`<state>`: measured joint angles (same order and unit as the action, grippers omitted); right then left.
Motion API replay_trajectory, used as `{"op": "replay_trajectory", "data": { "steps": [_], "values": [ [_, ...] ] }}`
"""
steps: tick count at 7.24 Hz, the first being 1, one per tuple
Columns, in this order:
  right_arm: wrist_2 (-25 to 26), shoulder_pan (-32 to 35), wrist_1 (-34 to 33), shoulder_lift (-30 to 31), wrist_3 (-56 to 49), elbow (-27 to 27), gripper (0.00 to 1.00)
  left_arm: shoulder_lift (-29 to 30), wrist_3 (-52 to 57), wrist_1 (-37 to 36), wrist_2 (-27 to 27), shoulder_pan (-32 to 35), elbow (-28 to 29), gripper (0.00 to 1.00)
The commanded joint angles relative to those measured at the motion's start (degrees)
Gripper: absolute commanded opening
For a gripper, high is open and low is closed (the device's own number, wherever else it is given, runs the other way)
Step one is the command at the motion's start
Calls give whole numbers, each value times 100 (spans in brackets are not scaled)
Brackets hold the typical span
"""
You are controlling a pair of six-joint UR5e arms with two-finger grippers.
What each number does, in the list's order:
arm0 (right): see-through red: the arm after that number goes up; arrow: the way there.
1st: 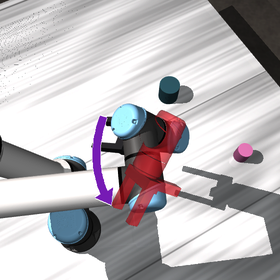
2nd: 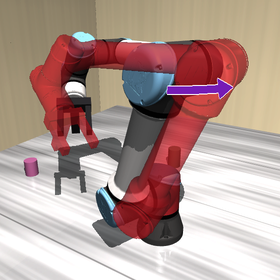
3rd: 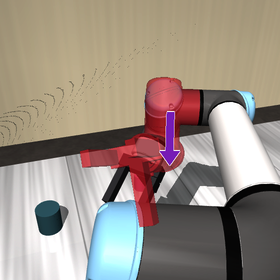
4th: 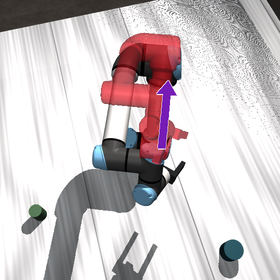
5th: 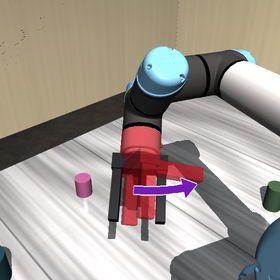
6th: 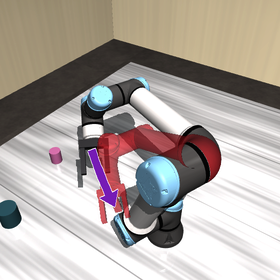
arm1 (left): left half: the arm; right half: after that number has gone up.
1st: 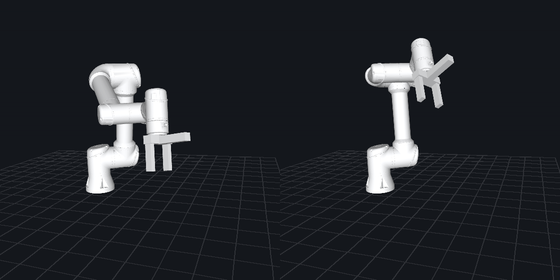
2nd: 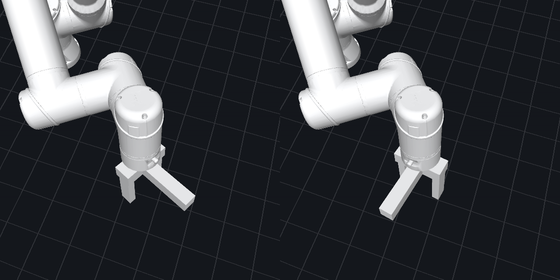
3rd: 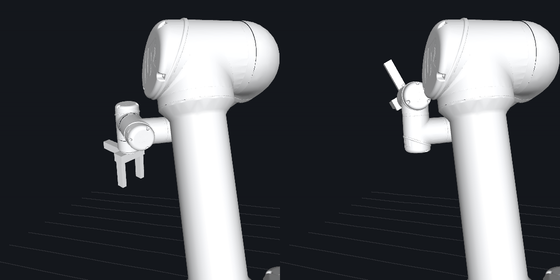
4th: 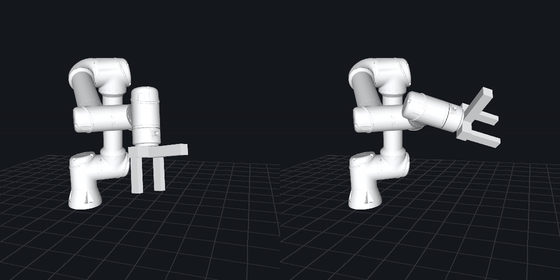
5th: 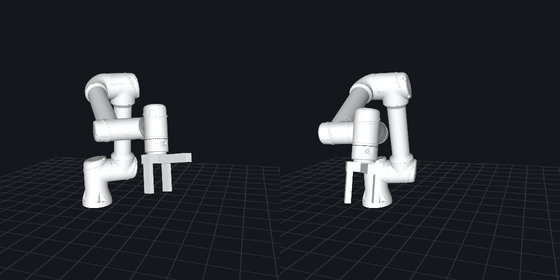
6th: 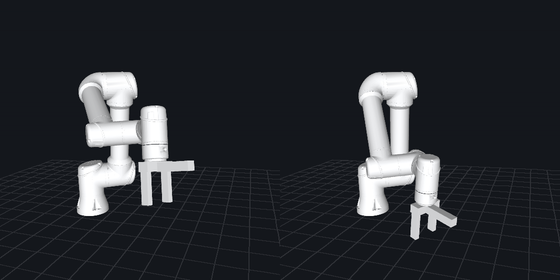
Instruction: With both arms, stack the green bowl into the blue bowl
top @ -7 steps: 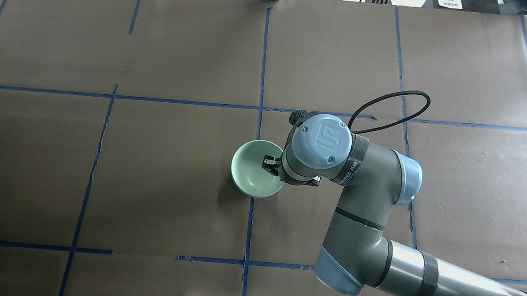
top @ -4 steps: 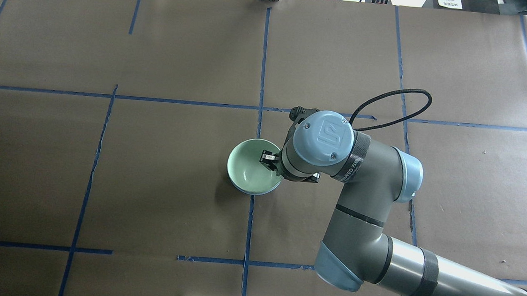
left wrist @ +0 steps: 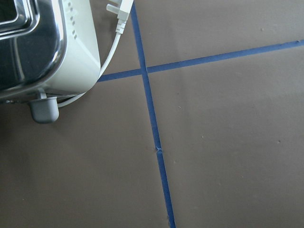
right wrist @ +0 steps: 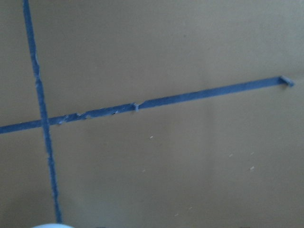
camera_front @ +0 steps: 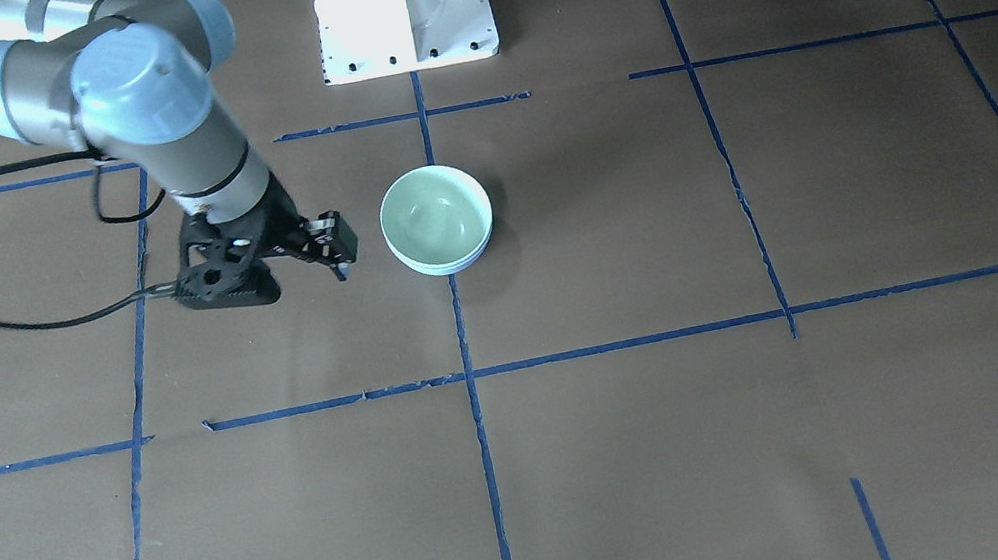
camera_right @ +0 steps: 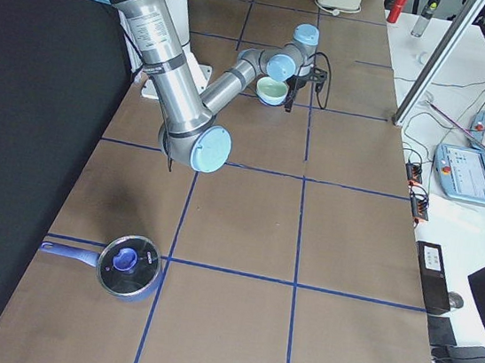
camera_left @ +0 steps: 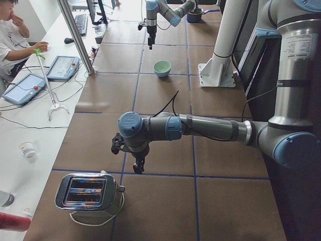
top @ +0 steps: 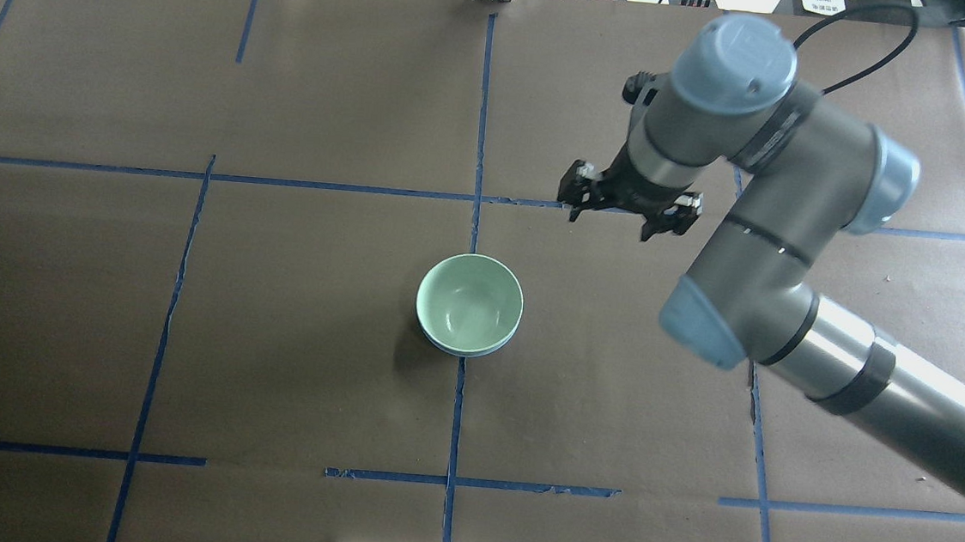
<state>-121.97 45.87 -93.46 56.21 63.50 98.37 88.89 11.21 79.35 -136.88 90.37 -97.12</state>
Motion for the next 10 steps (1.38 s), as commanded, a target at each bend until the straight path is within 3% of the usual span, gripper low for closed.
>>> {"op": "replay_trajectory", "data": {
  "steps": [1,3,5,8,10],
  "values": [
    [-765,1506,-803,607,-2830,-2,100,-3,-58,53,22,-19,26,100],
    [-802,2615,-1513,1267,-5442,-19,100,-81,-66,527,21,-19,26,100],
    [-767,3295,-1509,2293,-7142,-28,100,-82,-75,555,13,-19,52,100],
    [-776,4042,-686,3936,-7554,-28,100,-231,-75,537,39,-11,-53,100],
    [-845,4115,-340,4100,-7136,42,100,-258,-57,572,-5,-11,-27,100]
  ]
}}
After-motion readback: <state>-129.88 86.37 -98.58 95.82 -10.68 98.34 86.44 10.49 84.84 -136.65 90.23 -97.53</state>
